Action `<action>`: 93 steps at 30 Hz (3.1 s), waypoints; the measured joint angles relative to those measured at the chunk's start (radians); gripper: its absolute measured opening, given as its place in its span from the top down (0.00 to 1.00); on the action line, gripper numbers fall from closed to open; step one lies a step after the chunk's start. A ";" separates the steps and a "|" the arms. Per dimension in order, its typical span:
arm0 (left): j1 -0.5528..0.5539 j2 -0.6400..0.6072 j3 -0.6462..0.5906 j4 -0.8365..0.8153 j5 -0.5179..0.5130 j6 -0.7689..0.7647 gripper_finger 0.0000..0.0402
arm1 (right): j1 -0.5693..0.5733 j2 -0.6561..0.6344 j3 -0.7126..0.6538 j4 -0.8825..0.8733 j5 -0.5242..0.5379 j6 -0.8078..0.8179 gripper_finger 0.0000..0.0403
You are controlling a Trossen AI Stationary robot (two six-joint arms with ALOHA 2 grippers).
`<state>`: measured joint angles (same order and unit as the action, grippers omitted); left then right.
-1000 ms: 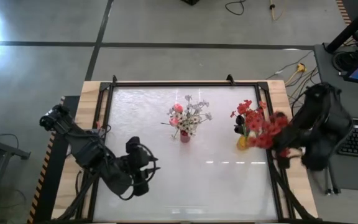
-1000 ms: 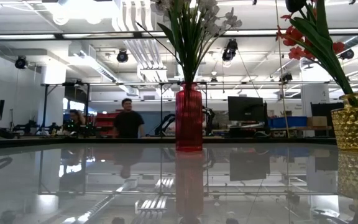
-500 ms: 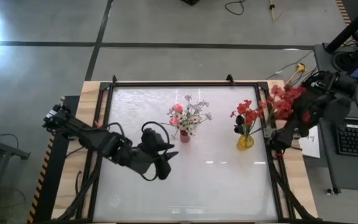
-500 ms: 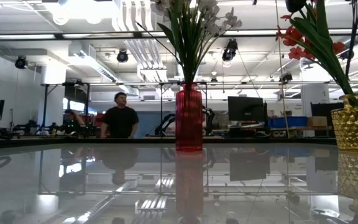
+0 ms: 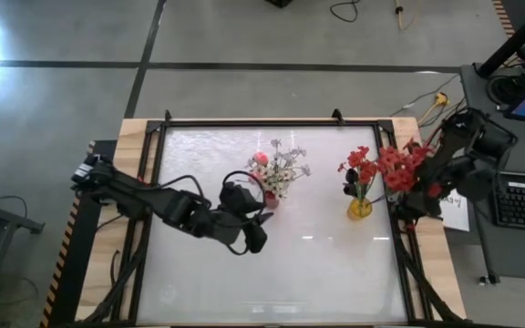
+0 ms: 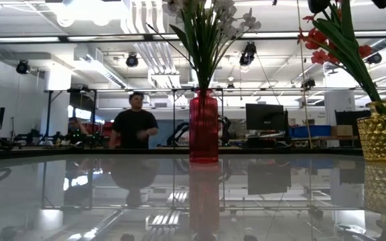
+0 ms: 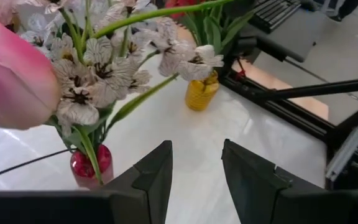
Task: Sort flowers into vase by color
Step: Put the red flowers into the yellow vase, then return to Home Position
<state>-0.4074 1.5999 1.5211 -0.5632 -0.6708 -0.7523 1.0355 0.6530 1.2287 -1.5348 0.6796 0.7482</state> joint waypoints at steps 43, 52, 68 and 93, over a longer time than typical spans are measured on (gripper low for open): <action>0.022 -0.030 0.345 -0.072 0.100 0.403 0.68 | 0.000 0.022 0.115 -0.035 -0.409 0.232 0.32; 0.022 -0.030 0.331 -0.075 0.086 0.384 0.68 | 0.000 0.039 0.093 0.074 -0.261 0.189 0.22; 0.023 -0.062 0.330 -0.066 0.086 0.400 0.68 | 0.000 0.041 0.237 0.074 -0.174 0.105 0.12; 0.206 -0.048 0.328 0.182 0.372 0.589 0.71 | 0.000 0.033 0.287 0.563 -0.194 -0.384 0.60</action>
<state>-0.2019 1.5521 1.8492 -0.3811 -0.2983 -0.1630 1.0360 0.6861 1.5155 -0.9716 0.4853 0.3644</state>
